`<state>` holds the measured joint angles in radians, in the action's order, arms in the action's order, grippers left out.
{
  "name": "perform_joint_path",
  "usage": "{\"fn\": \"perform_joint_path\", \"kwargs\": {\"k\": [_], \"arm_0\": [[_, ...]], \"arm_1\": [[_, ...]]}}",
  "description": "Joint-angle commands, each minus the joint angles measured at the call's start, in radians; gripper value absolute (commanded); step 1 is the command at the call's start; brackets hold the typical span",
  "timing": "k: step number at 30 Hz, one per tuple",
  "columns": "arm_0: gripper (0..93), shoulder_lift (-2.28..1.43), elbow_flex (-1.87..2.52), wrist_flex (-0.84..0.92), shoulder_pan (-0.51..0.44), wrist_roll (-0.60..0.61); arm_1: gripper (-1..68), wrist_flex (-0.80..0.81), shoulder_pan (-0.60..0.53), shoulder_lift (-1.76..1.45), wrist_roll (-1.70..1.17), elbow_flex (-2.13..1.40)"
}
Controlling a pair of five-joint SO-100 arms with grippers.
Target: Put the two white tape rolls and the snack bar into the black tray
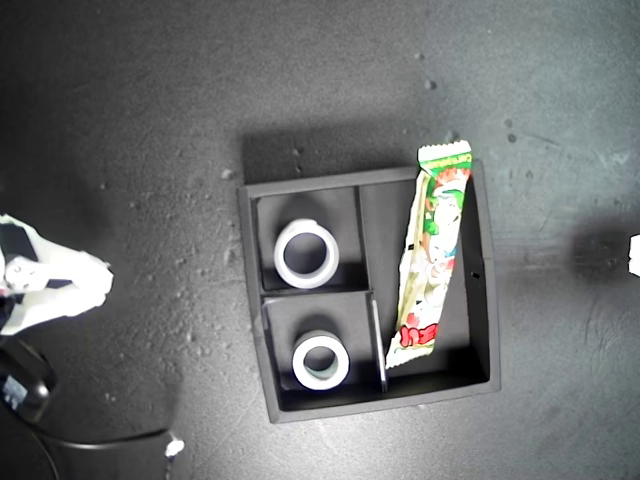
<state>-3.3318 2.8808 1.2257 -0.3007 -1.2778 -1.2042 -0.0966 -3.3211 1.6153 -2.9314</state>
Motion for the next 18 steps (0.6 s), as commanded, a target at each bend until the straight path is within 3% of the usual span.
{"fn": "perform_joint_path", "kwargs": {"k": [1, 7, 10, 14, 18], "arm_0": [[0.2, -0.052, 0.06, -0.012, -0.031, -0.032], [0.1, -0.052, 0.135, 0.008, -0.021, -0.064], [0.8, -0.052, 0.21, -0.023, -0.003, -0.046], [0.9, -0.052, 0.258, 0.014, -0.015, -0.143], [0.2, -0.052, 0.258, 0.071, 0.034, -0.031]], "arm_1": [[-0.6, 0.009, 0.02, -0.028, -0.259, -0.072], [-0.6, 0.037, 0.052, -0.028, -0.233, -0.192], [-0.4, -0.071, 0.029, -0.029, -0.144, -0.193], [0.0, -0.138, 0.008, -0.017, -0.16, -0.193], [0.0, -0.138, 0.083, -0.023, -0.466, -0.193]]}}
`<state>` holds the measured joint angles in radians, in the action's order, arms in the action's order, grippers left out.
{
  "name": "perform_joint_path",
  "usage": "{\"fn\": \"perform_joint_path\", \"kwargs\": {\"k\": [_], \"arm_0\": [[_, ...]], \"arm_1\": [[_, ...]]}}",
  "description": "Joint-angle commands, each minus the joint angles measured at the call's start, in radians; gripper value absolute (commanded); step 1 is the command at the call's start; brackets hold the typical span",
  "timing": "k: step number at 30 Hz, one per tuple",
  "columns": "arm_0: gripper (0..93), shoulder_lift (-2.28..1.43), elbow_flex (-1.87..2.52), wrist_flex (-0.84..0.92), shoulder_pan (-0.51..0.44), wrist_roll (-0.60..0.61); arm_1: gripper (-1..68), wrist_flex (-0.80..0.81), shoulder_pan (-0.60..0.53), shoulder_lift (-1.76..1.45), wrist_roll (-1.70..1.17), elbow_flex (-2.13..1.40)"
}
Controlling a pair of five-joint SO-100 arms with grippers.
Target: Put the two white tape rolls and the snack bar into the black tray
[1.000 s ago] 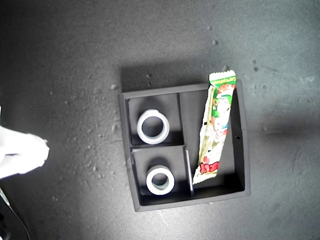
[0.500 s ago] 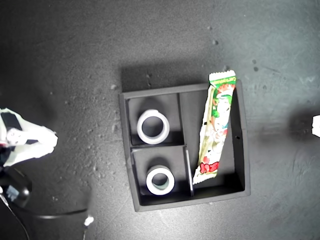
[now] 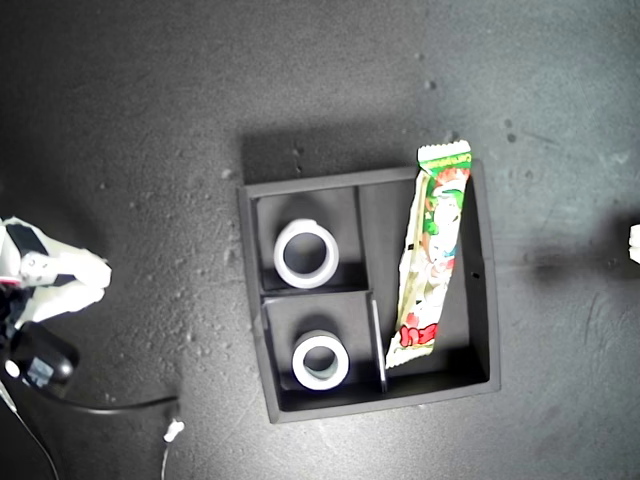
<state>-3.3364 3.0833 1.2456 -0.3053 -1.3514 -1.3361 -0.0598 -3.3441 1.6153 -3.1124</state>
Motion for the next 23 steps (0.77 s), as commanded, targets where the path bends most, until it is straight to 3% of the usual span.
{"fn": "perform_joint_path", "kwargs": {"k": [1, 4, 8, 12, 23], "arm_0": [[0.2, -0.048, 0.055, 0.077, 0.044, 0.041], [0.2, -0.048, 0.055, 0.089, 0.061, 0.143], [0.2, -0.048, 0.055, 0.091, 0.094, 0.192], [0.2, -0.048, 0.055, 0.15, 0.084, -0.028], [0.2, -0.048, 0.055, 0.15, 0.084, -0.008]], "arm_1": [[0.0, -0.006, 0.048, -0.003, -0.499, -0.012], [0.0, -0.005, 0.04, -0.006, -0.505, -0.012], [0.0, -0.005, 0.037, -0.006, -0.505, -0.012], [0.0, -0.005, 0.026, -0.006, -0.505, -0.012], [0.0, -0.005, 0.025, -0.006, -0.505, -0.012]]}}
